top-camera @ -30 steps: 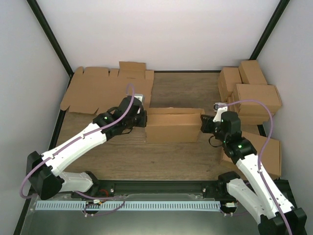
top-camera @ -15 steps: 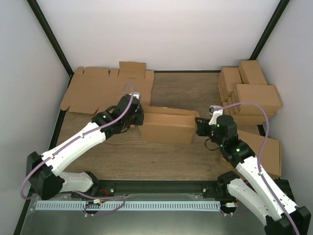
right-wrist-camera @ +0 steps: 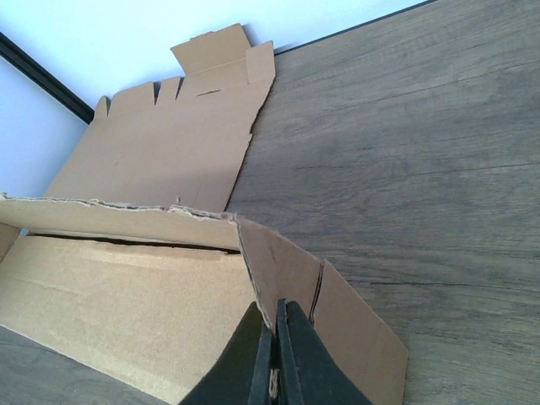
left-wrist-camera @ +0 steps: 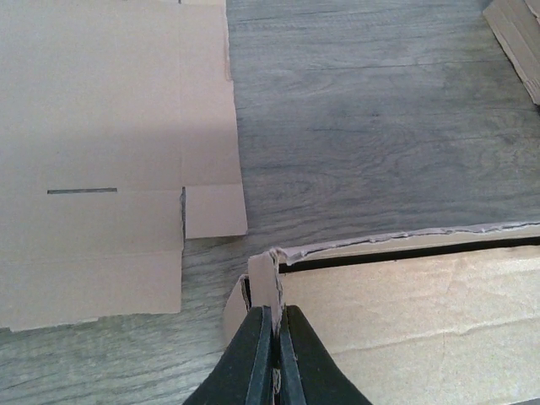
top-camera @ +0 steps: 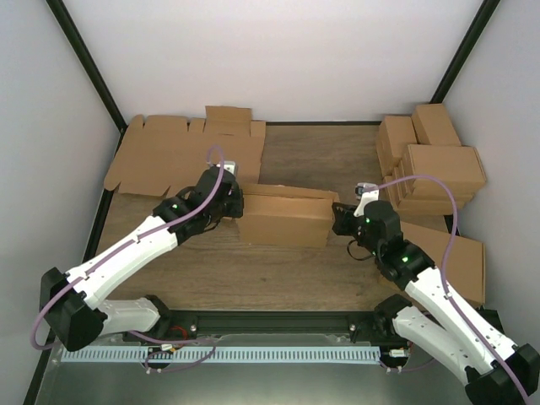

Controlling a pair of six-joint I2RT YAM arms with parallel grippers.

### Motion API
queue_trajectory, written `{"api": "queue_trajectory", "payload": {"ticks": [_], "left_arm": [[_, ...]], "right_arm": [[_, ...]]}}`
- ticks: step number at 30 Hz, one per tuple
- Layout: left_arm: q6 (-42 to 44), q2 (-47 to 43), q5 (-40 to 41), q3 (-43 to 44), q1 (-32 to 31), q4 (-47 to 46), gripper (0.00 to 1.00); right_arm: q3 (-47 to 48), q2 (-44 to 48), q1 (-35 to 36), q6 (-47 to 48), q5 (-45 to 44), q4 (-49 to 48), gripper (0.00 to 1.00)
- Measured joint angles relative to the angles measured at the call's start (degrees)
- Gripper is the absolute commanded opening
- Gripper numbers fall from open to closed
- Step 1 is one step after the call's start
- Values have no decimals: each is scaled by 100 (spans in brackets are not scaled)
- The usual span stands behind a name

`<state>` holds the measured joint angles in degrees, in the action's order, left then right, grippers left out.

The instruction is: Fold the paper box

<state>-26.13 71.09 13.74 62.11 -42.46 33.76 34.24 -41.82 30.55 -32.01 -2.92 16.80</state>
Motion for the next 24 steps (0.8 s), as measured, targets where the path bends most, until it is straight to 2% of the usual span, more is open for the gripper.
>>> {"api": "queue_trajectory", "payload": {"ticks": [24], "left_arm": [[-63,-238,-400,-308,166,-260,4]], "right_arm": [[52,-131,33,205,-81,35,4]]}}
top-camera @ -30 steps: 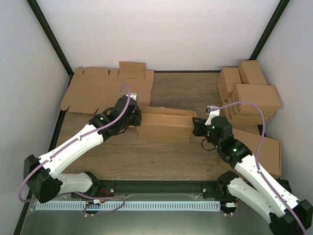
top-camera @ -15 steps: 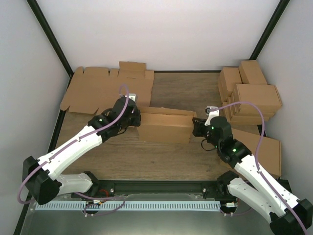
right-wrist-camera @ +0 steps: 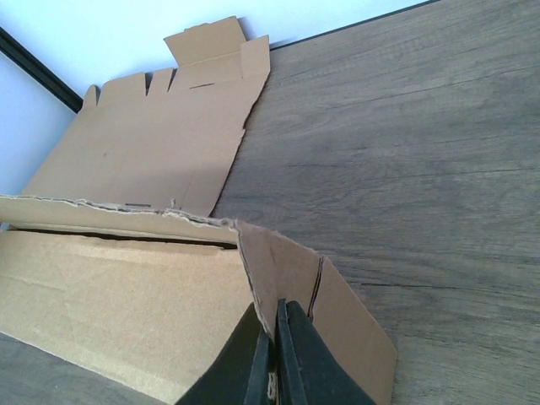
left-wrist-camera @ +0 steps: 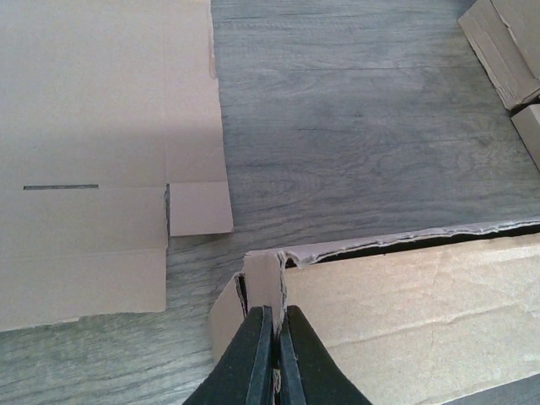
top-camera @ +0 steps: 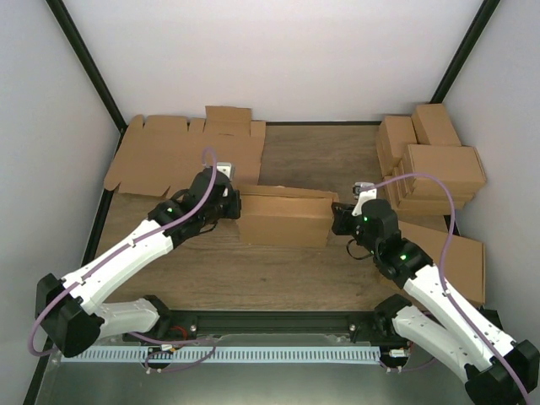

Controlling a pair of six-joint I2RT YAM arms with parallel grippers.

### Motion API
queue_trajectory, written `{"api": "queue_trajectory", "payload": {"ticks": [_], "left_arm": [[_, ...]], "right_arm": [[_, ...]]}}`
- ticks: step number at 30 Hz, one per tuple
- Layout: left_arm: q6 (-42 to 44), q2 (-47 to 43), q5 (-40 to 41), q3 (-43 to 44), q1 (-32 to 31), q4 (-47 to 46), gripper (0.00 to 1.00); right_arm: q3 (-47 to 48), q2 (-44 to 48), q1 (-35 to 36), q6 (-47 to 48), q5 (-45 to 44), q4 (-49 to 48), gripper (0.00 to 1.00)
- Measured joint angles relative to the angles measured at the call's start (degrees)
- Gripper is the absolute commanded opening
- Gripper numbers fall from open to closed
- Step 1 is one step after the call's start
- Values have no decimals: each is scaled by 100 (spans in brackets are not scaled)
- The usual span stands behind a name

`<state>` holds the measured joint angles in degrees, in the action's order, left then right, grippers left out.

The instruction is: Fold the paper box

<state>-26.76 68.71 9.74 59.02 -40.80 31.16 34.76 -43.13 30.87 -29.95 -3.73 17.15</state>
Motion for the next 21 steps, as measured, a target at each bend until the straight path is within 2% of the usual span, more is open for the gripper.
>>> {"api": "queue_trajectory", "payload": {"ticks": [16,21], "left_arm": [[168,-11,140,-28,-31,66,4],[120,-52,37,-247,-37,-13,4]], "right_arm": [[118,-201,42,275,-81,144,5],[118,-280,44,334,-83,146,7]]}}
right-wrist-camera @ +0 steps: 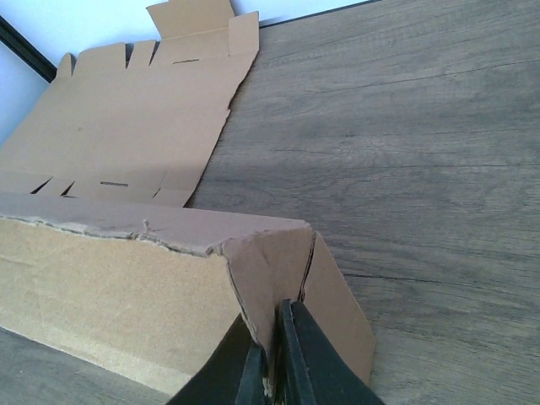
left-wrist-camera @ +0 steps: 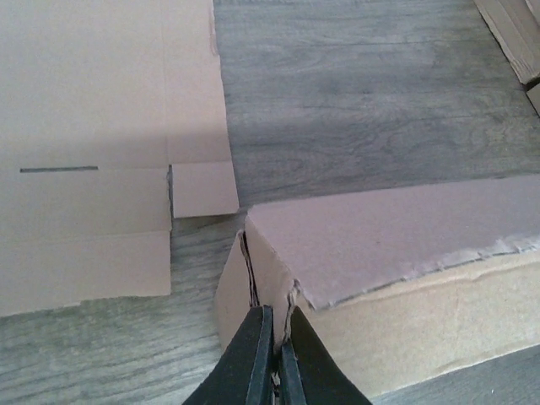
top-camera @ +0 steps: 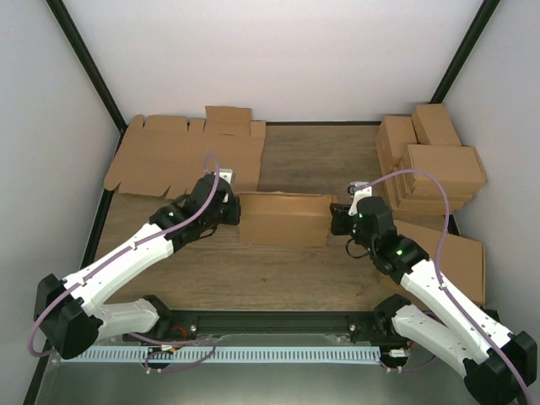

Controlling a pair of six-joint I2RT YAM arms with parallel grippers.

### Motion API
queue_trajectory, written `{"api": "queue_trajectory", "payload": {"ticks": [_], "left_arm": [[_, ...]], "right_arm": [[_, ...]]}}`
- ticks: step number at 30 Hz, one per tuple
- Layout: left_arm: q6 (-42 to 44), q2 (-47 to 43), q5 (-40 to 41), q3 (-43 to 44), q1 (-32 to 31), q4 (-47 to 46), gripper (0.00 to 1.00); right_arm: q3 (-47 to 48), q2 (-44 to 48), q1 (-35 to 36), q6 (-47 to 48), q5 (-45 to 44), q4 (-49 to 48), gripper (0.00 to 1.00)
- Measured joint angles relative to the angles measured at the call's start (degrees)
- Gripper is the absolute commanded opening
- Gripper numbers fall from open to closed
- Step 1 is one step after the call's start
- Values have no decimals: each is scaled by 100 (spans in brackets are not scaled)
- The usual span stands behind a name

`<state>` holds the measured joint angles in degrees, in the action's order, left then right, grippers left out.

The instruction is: Fold the paper box

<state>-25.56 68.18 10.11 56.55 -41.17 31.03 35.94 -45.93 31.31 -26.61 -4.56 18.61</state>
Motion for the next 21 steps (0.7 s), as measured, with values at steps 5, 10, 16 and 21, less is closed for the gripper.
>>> {"api": "queue_trajectory", "payload": {"ticks": [5,10,16,21], "left_arm": [[-160,-105,-70,-275,-39,-197,4],[-267,-173,-50,-343,-81,-221,4],[-313,-170,-105,-339,-94,-146,32],[-442,-168,-188,-199,-101,232,53]], "right_arm": [[79,7,2,26,9,168,16],[306,15,39,140,103,632,37],[715,125,42,372,308,984,65],[1038,157,42,417,369,1237,70]]}}
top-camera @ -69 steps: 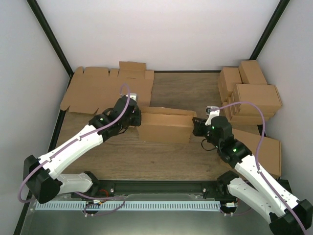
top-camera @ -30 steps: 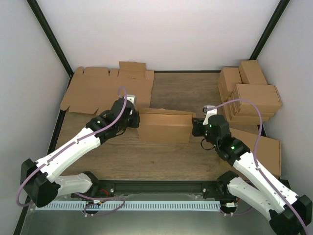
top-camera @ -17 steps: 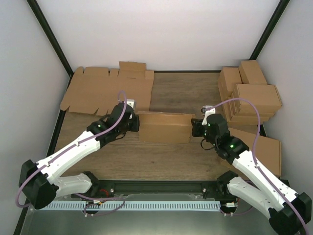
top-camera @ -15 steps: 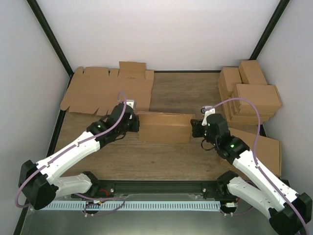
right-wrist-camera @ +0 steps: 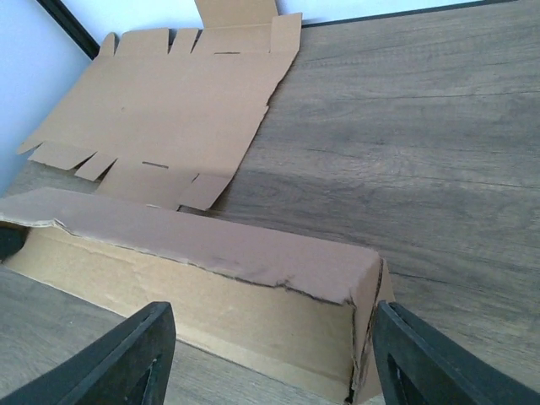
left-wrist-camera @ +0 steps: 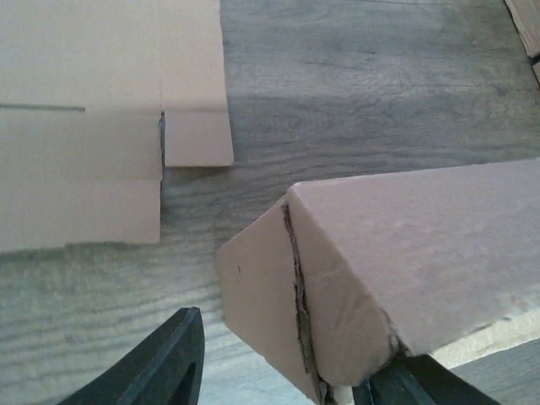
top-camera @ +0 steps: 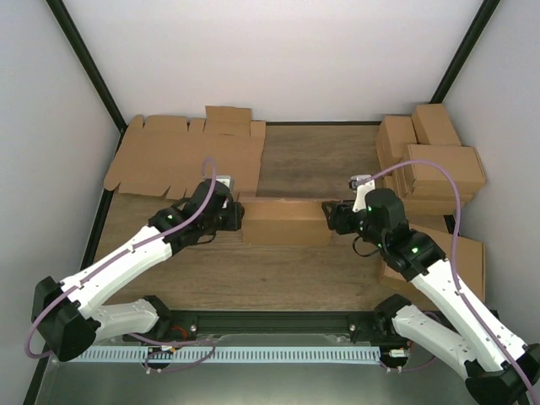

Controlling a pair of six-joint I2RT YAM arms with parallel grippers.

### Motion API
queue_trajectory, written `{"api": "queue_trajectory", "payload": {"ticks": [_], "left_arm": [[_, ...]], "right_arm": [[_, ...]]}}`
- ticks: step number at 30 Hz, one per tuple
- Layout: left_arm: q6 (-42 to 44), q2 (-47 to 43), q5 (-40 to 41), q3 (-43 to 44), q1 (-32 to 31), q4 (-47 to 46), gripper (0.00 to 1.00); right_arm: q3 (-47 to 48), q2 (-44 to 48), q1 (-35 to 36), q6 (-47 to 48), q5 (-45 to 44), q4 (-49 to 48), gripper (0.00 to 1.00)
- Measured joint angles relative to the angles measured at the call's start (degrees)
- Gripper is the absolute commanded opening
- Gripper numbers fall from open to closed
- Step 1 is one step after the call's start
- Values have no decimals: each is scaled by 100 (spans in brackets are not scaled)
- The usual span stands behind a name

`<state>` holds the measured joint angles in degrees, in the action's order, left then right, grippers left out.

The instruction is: Fold the paper box

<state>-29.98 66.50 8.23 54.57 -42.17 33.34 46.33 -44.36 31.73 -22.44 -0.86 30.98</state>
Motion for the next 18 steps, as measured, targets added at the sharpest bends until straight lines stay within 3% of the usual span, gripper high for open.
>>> {"api": "queue_trajectory", "payload": {"ticks": [4,6,10,12,14,18], "left_arm": [[-107,-9,-87,186,-4,372,68],[-162,-35,-166,315,-2,494,71],[-295,-92,-573,647,138,557,73],[-369,-92,-815,809,302,522,80],[-468,-94,-973,879,435,444,79],[-874,-101,-1279,826,658,151,62]], "right_arm": [[267,-50,0,-20,31,232,79],[424,-87,0,-101,24,315,80],[820,-289,2,-260,-129,444,75],[988,-450,2,-363,-247,457,67],[1073,-610,4,-507,-404,450,62],[1084,-916,2,-804,-675,450,53]]}}
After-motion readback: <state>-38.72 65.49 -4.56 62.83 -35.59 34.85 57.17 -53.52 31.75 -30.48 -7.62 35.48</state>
